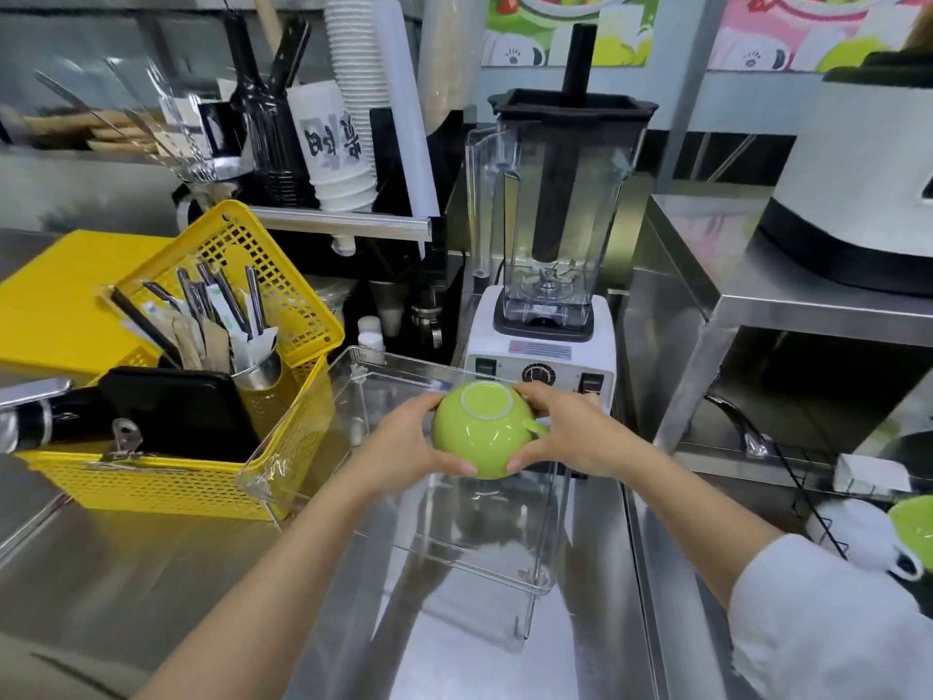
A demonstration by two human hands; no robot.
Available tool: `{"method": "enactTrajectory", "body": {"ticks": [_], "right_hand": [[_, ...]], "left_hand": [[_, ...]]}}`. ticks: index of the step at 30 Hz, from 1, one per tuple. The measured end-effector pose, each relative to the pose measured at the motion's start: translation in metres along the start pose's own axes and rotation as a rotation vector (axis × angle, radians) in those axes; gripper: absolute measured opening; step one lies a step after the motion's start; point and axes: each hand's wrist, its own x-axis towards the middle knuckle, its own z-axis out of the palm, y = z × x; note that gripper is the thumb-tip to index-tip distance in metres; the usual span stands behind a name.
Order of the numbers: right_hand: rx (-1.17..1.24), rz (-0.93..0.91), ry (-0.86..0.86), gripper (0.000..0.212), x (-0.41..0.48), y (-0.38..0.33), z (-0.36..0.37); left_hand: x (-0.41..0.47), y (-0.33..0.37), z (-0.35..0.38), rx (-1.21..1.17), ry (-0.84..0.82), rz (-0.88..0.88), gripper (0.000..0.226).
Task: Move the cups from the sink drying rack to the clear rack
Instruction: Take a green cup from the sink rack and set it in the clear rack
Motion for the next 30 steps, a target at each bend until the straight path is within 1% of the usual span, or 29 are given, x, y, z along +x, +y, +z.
{"method": "enactTrajectory", "body": {"ticks": [4, 6, 7, 9, 12, 15, 18, 22, 24, 25, 27, 29, 30], "right_hand": [[-0.009, -0.004, 0.011, 0.098, 0.0, 0.002, 0.004], [-0.072, -0.036, 0.026, 0.092, -0.002, 0.0, 0.003], [-0.088, -0.069, 0.035, 0.087, -0.005, -0.001, 0.001], [-0.059, -0.129, 0.053, 0.084, -0.011, 0.0, -0.006], [0.002, -0.146, 0.062, 0.088, -0.026, 0.006, -0.022], [0.057, -0.147, 0.11, 0.085, -0.049, 0.021, -0.04], [0.087, -0.076, 0.162, 0.082, -0.074, 0.049, -0.056], [0.097, 0.071, 0.202, 0.084, -0.122, 0.099, -0.081], [0.138, 0.198, 0.29, 0.082, -0.169, 0.153, -0.106], [0.139, 0.225, 0.312, 0.082, -0.183, 0.171, -0.112], [0.128, 0.241, 0.315, 0.08, -0.192, 0.184, -0.11], [0.124, 0.256, 0.31, 0.081, -0.199, 0.19, -0.111], [0.138, 0.292, 0.319, 0.082, -0.204, 0.198, -0.113]], "left_hand": [[-0.001, -0.002, 0.001, -0.024, -0.06, -0.023, 0.107], [0.0, 0.002, 0.0, 0.059, -0.103, 0.004, 0.11], [-0.001, 0.007, -0.001, 0.139, -0.114, 0.021, 0.111], [-0.005, 0.023, 0.0, 0.289, -0.091, 0.071, 0.105], [-0.008, 0.054, 0.012, 0.345, -0.029, 0.199, 0.089], [-0.008, 0.084, 0.035, 0.38, -0.036, 0.313, 0.081], [-0.006, 0.105, 0.066, 0.402, -0.119, 0.355, 0.079], [0.001, 0.134, 0.126, 0.401, -0.211, 0.413, 0.08], [0.006, 0.171, 0.19, 0.398, -0.333, 0.454, 0.08], [0.007, 0.182, 0.21, 0.409, -0.367, 0.46, 0.079], [0.008, 0.184, 0.222, 0.405, -0.39, 0.47, 0.078], [0.013, 0.183, 0.235, 0.41, -0.376, 0.473, 0.076], [0.016, 0.185, 0.246, 0.407, -0.383, 0.482, 0.075]]}}
